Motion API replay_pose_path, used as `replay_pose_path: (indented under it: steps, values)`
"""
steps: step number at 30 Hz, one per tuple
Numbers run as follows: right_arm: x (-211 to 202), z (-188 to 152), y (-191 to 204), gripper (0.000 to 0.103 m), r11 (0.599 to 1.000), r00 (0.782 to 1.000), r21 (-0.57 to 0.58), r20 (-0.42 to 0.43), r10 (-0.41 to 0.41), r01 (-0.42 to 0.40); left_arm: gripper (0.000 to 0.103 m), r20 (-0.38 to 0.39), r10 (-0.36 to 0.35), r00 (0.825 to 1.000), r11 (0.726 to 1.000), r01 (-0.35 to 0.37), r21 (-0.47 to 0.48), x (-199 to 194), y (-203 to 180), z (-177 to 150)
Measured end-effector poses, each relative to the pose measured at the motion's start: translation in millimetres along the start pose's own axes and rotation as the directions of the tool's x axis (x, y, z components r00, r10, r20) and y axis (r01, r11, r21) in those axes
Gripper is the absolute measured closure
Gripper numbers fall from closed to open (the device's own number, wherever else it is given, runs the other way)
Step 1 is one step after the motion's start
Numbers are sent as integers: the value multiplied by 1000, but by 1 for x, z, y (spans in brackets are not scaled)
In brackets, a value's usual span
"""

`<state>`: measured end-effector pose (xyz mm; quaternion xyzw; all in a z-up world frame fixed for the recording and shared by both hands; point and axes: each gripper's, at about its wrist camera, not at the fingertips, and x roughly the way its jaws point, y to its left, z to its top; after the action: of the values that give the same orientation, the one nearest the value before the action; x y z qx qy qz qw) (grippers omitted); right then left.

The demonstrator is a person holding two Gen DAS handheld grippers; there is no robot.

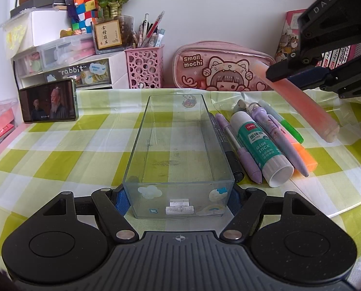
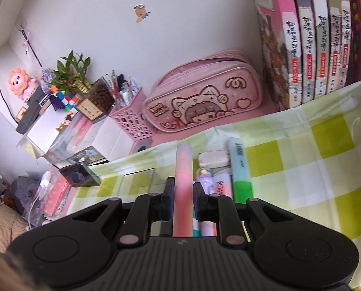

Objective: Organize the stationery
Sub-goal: 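Lower the pink highlighter into the clear box and open the right gripper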

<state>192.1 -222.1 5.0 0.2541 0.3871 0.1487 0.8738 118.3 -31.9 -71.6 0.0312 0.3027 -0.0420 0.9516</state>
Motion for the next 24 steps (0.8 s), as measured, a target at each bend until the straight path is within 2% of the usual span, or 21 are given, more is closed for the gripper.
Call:
replay_pose_path:
  steps: [3,10,14,21,24]
  values:
    - [17,-2,12,82,998,998,27,-47,51,-50,30,0,0,1000,1000,0,1,0,0,1]
    - [55,-3,36,82,994,988,60,-120,98,-91,30,1,-2,1000,1000,2,4,1,0,2]
    - [78,-4,50,82,998,984,23,-167,64,-61,30,1,-2,1000,1000,2,4,2,1,3]
    - [114,-15,59,82,999,960,-15,-277,39,-45,30,1,-3,1000,1000,3,5,3,2,3]
    - [117,-16,63,81,998,959,-41,-281,31,-44,30,0,-4,1000,1000,4,3,5,4,4]
